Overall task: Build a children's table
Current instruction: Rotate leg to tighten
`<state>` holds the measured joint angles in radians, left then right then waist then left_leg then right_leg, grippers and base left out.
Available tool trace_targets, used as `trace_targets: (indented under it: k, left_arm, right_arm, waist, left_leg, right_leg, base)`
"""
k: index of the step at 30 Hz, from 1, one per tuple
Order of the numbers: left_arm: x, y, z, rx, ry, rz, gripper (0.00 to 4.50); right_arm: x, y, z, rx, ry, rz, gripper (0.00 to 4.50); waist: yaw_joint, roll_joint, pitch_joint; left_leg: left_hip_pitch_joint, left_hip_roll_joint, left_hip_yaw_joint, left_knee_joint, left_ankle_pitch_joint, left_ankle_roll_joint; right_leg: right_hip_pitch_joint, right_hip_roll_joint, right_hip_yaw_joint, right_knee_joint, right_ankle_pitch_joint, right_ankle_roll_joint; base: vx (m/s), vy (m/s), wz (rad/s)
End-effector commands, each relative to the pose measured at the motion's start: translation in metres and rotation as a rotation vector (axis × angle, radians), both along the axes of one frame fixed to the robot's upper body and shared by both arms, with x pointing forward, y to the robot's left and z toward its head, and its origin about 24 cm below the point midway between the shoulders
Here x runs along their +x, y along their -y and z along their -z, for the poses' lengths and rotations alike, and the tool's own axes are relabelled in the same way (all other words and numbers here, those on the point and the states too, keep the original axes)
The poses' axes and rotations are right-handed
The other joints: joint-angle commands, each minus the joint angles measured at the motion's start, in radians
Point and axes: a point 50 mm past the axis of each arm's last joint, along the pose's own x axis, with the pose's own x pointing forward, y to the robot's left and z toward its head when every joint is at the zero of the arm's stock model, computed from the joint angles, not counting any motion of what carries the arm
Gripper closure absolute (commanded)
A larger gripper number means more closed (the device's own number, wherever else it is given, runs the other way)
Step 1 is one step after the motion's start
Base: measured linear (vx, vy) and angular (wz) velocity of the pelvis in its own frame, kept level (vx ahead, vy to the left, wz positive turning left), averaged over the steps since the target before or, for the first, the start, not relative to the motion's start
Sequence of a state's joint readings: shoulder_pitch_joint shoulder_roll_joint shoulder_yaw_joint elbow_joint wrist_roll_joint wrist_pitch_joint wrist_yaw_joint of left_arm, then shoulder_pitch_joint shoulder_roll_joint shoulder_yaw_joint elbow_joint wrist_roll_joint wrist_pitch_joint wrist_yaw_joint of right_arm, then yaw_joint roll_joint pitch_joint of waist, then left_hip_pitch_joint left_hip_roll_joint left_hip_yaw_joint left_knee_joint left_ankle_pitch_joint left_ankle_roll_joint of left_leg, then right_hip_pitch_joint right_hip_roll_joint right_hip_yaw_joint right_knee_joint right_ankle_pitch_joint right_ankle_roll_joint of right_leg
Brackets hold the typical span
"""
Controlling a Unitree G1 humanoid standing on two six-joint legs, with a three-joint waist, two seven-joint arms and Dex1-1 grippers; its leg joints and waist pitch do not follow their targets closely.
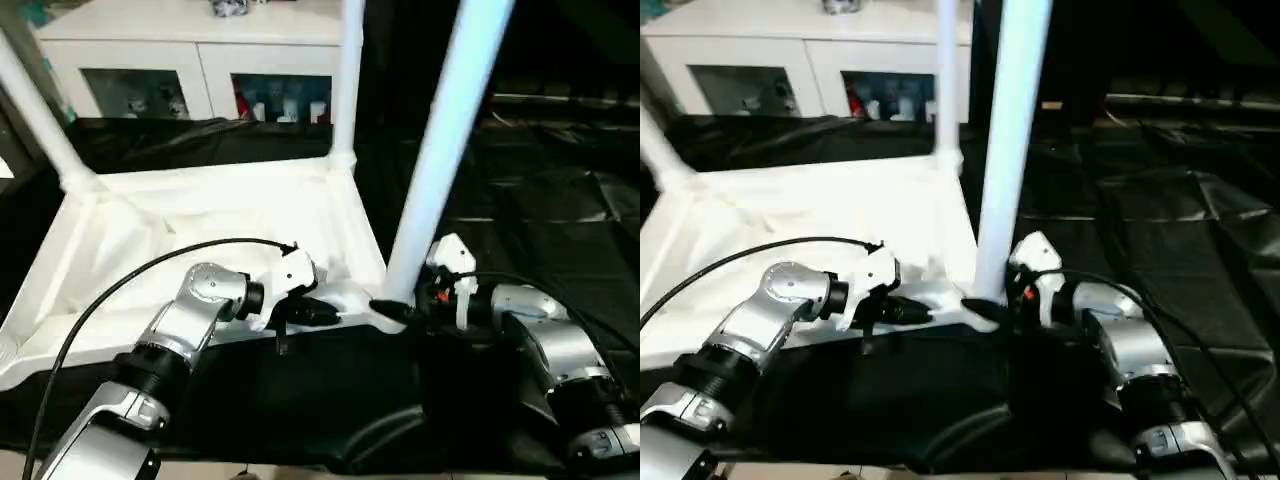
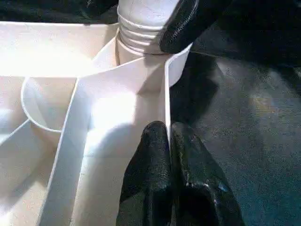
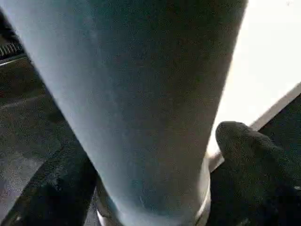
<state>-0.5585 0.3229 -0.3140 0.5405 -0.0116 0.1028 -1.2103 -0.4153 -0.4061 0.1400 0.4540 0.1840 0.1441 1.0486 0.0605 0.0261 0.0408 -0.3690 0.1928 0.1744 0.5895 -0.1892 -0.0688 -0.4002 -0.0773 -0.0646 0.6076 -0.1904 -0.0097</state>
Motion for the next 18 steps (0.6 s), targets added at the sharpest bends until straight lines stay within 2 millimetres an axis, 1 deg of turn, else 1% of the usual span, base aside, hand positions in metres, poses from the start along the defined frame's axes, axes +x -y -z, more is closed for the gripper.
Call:
trace_targets:
  k: [1,2,3,4,5,6,10,11,12,14,15,16,18]
  left_arm:
    - [-0.0033,0.0037,0.0017,0.022,-0.010,0.057,4.50]
    - [-0.0026,0.0030,0.0020,0.025,-0.007,0.053,4.50]
    - [-0.0020,0.0021,0.0022,0.028,-0.004,0.051,4.50]
    - [-0.0016,0.0016,0.0024,0.029,-0.003,0.048,4.50]
    - [-0.0015,0.0014,0.0023,0.029,-0.002,0.047,4.50]
    - [-0.0013,0.0013,0.0019,0.027,-0.002,0.047,4.50]
    - [-0.0013,0.0016,0.0017,0.024,-0.003,0.046,4.50]
    - [-0.0013,0.0016,0.0017,0.024,-0.003,0.046,4.50]
    - [-0.0013,0.0016,0.0017,0.024,-0.003,0.046,4.50]
    - [-0.0010,0.0015,0.0017,0.023,-0.003,0.043,4.50]
    - [-0.0011,0.0013,0.0018,0.024,-0.002,0.042,4.50]
    - [-0.0010,0.0008,0.0022,0.026,-0.002,0.042,4.50]
    - [-0.0009,-0.0001,0.0028,0.028,-0.002,0.038,4.50]
  right_arm:
    - [0.0000,0.0014,0.0017,-0.035,0.003,-0.005,0.54]
    - [0.0004,0.0003,0.0022,-0.036,0.002,-0.007,0.54]
    - [0.0006,-0.0009,0.0023,-0.035,0.001,-0.012,0.54]
    - [0.0009,-0.0014,0.0017,-0.026,-0.004,-0.013,0.71]
    - [0.0007,-0.0015,0.0015,-0.021,-0.007,-0.015,0.71]
    - [0.0003,-0.0012,0.0015,-0.019,-0.011,-0.021,0.91]
    - [-0.0013,0.0002,0.0032,-0.019,-0.021,-0.030,1.25]
    - [-0.0013,0.0002,0.0032,-0.019,-0.021,-0.030,1.25]
    - [-0.0013,0.0002,0.0032,-0.019,-0.021,-0.030,1.42]
    - [-0.0010,0.0010,0.0034,-0.018,-0.022,-0.026,1.50]
    - [-0.0009,0.0011,0.0034,-0.017,-0.023,-0.025,1.72]
    - [-0.0011,0.0009,0.0036,-0.014,-0.025,-0.027,1.74]
    - [-0.0016,-0.0003,0.0049,-0.010,-0.031,-0.031,1.75]
  waist:
    - [-0.002,-0.002,-0.054]
    - [-0.003,-0.005,-0.055]
    - [-0.002,-0.005,-0.057]
    - [-0.002,-0.008,-0.057]
    - [-0.001,-0.007,-0.057]
    - [-0.001,-0.007,-0.056]
    - [-0.001,-0.008,-0.055]
    - [0.000,-0.009,-0.056]
    - [0.000,-0.009,-0.056]
    - [0.000,-0.008,-0.056]
    - [-0.001,-0.009,-0.055]
    - [-0.001,-0.011,-0.056]
    - [0.000,-0.010,-0.056]
  left_leg:
    - [0.008,0.038,-0.007,-0.071,-0.213,0.053]
    - [0.007,0.038,-0.007,-0.070,-0.207,0.054]
    - [0.005,0.036,-0.006,-0.068,-0.185,0.061]
    - [0.005,0.037,-0.006,-0.068,-0.181,0.064]
    - [0.006,0.037,-0.006,-0.067,-0.179,0.068]
    - [0.006,0.037,-0.005,-0.067,-0.181,0.070]
    - [0.006,0.037,-0.005,-0.068,-0.191,0.069]
    - [0.007,0.038,-0.005,-0.067,-0.188,0.069]
    - [0.007,0.038,-0.005,-0.067,-0.187,0.069]
    - [0.006,0.038,-0.005,-0.067,-0.182,0.069]
    - [0.006,0.037,-0.005,-0.067,-0.183,0.069]
    - [0.006,0.037,-0.005,-0.067,-0.183,0.070]
    - [0.006,0.037,-0.005,-0.066,-0.180,0.071]
  right_leg:
    - [0.051,-0.062,0.044,-0.079,-0.203,-0.233]
    - [0.052,-0.062,0.044,-0.077,-0.188,-0.235]
    - [0.054,-0.062,0.043,-0.073,-0.149,-0.246]
    - [0.055,-0.062,0.043,-0.072,-0.139,-0.248]
    - [0.054,-0.061,0.043,-0.071,-0.132,-0.252]
    - [0.054,-0.061,0.043,-0.071,-0.135,-0.253]
    - [0.054,-0.063,0.043,-0.074,-0.168,-0.248]
    - [0.054,-0.063,0.043,-0.073,-0.168,-0.247]
    - [0.053,-0.063,0.043,-0.074,-0.168,-0.247]
    - [0.054,-0.063,0.043,-0.073,-0.163,-0.247]
    - [0.053,-0.062,0.043,-0.073,-0.164,-0.246]
    - [0.053,-0.062,0.043,-0.074,-0.165,-0.245]
    - [0.054,-0.063,0.043,-0.074,-0.171,-0.244]
  base:
    - [0.000,0.000,0.00]
    - [0.000,0.000,0.00]
    - [0.000,0.000,0.00]
    - [0.000,0.000,0.00]
    - [0.000,0.000,0.00]
    - [0.000,0.000,0.00]
    - [0.000,0.000,0.00]
    - [0.000,0.000,0.00]
    - [0.000,0.000,0.00]
    - [0.000,0.000,0.00]
    - [0.000,0.000,0.00]
    - [0.000,0.000,0.00]
    - [0.000,0.000,0.00]
